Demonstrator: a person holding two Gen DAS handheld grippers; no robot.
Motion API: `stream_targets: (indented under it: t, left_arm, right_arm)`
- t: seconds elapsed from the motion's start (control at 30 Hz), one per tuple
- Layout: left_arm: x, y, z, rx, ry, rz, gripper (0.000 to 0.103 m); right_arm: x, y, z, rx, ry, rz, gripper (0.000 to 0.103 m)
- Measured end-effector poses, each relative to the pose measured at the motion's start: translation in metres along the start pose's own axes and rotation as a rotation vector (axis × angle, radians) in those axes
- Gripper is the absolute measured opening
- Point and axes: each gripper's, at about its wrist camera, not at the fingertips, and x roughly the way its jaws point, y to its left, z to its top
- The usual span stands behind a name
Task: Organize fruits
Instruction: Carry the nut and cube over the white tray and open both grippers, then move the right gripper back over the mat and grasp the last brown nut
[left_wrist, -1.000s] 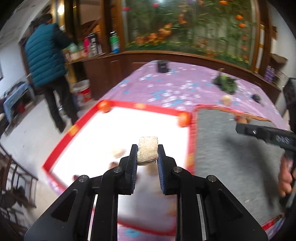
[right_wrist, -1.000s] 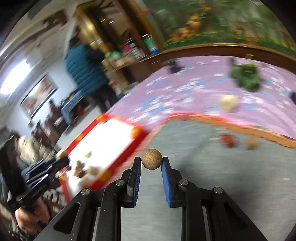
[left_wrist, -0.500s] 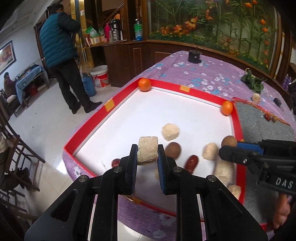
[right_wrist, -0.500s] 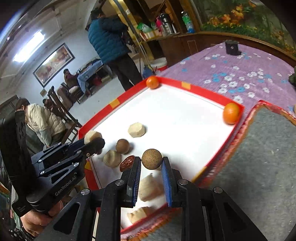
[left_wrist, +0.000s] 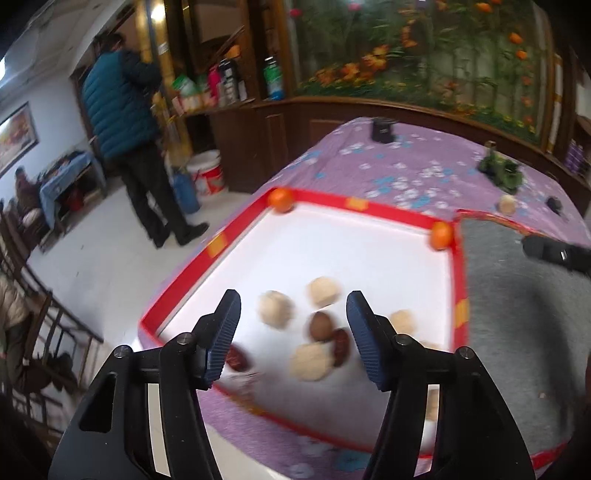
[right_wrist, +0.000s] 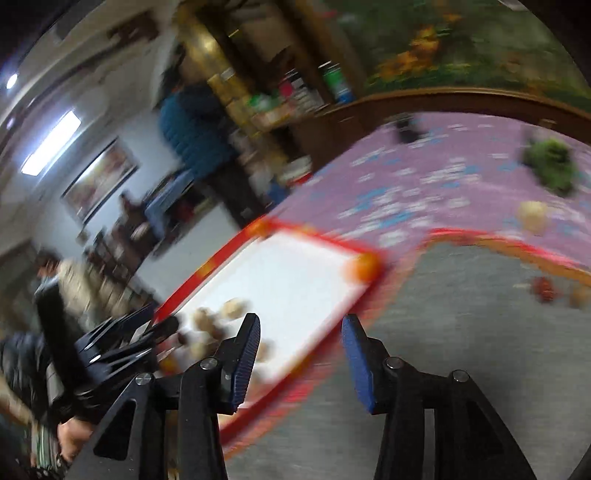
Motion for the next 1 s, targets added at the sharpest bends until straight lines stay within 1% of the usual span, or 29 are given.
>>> stream_targets:
  t: [0.03,0.17,0.27,0.37,0.4,0.47,0.53,0.57,0.6,0.63,0.67,0.73,0.8,0.9,1.0]
  left_arm:
    - [-0.002,-0.007,0.002,0.017,-0.005,-0.014,0.060]
    - [-0.006,-0.049,0.009,0.101,-0.018,-0.094,0.061]
    - [-0.005,-0.086,0.015,0.160,-0.010,-0.157,0.061]
    - [-0.003,-0.118,0.023,0.210,-0.012,-0.196,0.061]
    - [-0.001,-0.130,0.026,0.233,-0.009,-0.201,0.061]
    - [0.001,-0.147,0.032,0.257,-0.008,-0.221,0.061]
    - [0.006,-0.162,0.038,0.274,0.000,-0.234,0.061]
    - [0.008,-0.169,0.040,0.280,0.005,-0.244,0.061]
    - [0.011,-0.174,0.042,0.281,0.008,-0.248,0.061]
    - [0.015,-0.181,0.044,0.283,0.016,-0.248,0.061]
    - [0.017,-0.186,0.045,0.285,0.018,-0.246,0.061]
    - [0.022,-0.198,0.049,0.297,0.014,-0.249,0.061]
    - [0.028,-0.212,0.053,0.312,0.015,-0.252,0.061]
    - [0.038,-0.237,0.065,0.333,0.020,-0.306,0.061]
    - [0.050,-0.271,0.073,0.397,0.021,-0.350,0.061]
  right_arm:
    - [-0.013,-0.025,0.000,0.044,-0.023,-0.041,0.045]
    - [-0.046,-0.103,-0.002,0.220,-0.070,-0.141,0.045]
    - [-0.060,-0.147,-0.001,0.324,-0.066,-0.243,0.045]
    - [-0.061,-0.174,0.001,0.418,-0.066,-0.249,0.045]
    - [-0.058,-0.181,0.003,0.439,-0.069,-0.255,0.045]
    - [-0.051,-0.186,0.010,0.437,-0.067,-0.274,0.044]
    - [-0.043,-0.192,0.015,0.440,-0.062,-0.296,0.038]
    - [-0.038,-0.194,0.017,0.446,-0.059,-0.302,0.036]
    - [-0.037,-0.197,0.016,0.450,-0.049,-0.307,0.031]
    - [-0.032,-0.200,0.016,0.444,-0.022,-0.326,0.023]
    - [-0.031,-0.200,0.015,0.431,-0.014,-0.344,0.021]
    - [-0.030,-0.198,0.015,0.393,-0.015,-0.367,0.021]
    - [-0.035,-0.203,0.013,0.418,-0.027,-0.348,0.021]
    - [-0.048,-0.218,0.011,0.476,-0.056,-0.314,0.021]
    - [-0.060,-0.224,0.009,0.511,-0.083,-0.292,0.021]
